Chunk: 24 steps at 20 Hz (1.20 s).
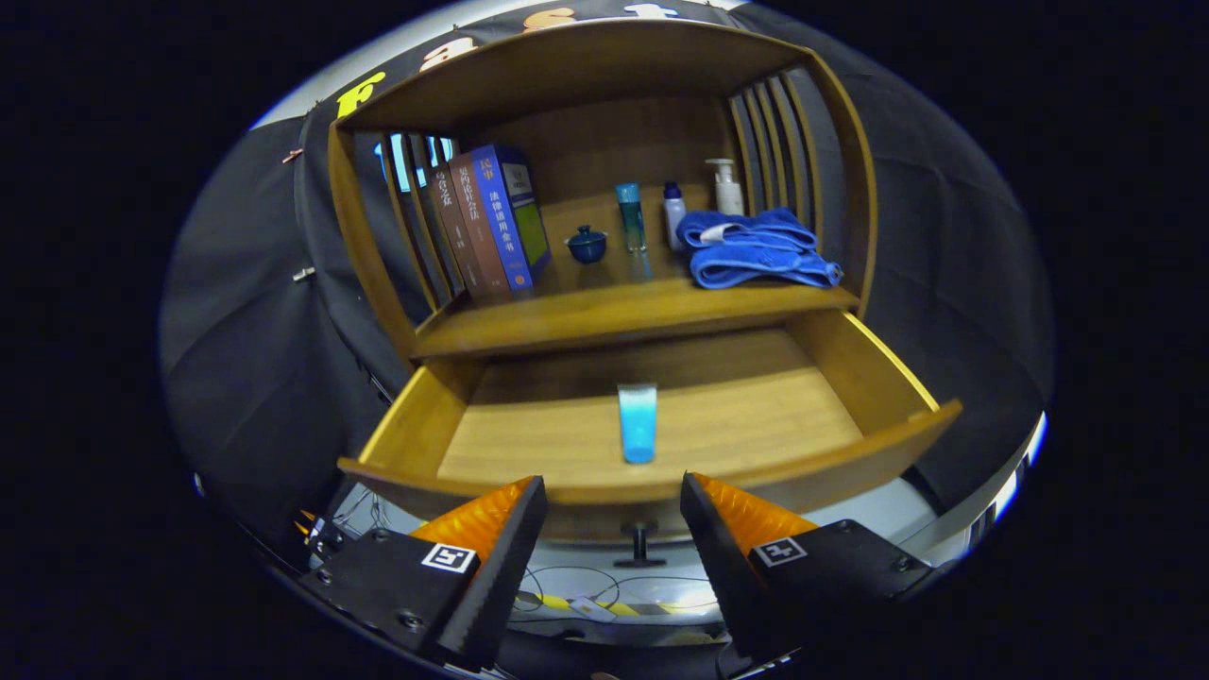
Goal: Pull open the drawer, take out the items inside it, and place them on the countertop above the cabinet.
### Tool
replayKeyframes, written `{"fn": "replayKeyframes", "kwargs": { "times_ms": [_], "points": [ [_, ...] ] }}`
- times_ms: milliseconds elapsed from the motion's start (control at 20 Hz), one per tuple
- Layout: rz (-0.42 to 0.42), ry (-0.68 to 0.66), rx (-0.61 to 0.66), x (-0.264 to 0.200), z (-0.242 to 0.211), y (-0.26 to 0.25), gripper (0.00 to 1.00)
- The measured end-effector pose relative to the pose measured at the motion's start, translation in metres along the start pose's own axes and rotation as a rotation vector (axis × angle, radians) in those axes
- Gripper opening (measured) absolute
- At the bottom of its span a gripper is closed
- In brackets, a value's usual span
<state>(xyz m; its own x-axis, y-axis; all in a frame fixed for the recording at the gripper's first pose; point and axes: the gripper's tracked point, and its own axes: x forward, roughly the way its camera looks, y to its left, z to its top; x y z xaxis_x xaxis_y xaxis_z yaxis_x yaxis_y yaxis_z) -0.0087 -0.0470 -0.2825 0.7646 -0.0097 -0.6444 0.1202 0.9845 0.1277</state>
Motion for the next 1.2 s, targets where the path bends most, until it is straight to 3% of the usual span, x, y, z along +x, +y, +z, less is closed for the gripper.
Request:
{"fn": "replayKeyframes", "kwargs": {
  "times_ms": [350,650,800,1000,1200],
  "points": [
    [-0.062,0.241,-0.013,0.104,0.02,-0.009,0.91],
    [-0.128,0.529,-0.015,0.164,-0.034,-0.027,0.92],
    [-0.152,0.605,-0.043,0.176,-0.054,-0.028,0.92],
    [-0.183,0.661,-0.081,0.185,-0.066,-0.035,0.86],
    [-0.169,0.657,-0.103,0.176,-0.055,-0.029,0.57]
  ]
}}
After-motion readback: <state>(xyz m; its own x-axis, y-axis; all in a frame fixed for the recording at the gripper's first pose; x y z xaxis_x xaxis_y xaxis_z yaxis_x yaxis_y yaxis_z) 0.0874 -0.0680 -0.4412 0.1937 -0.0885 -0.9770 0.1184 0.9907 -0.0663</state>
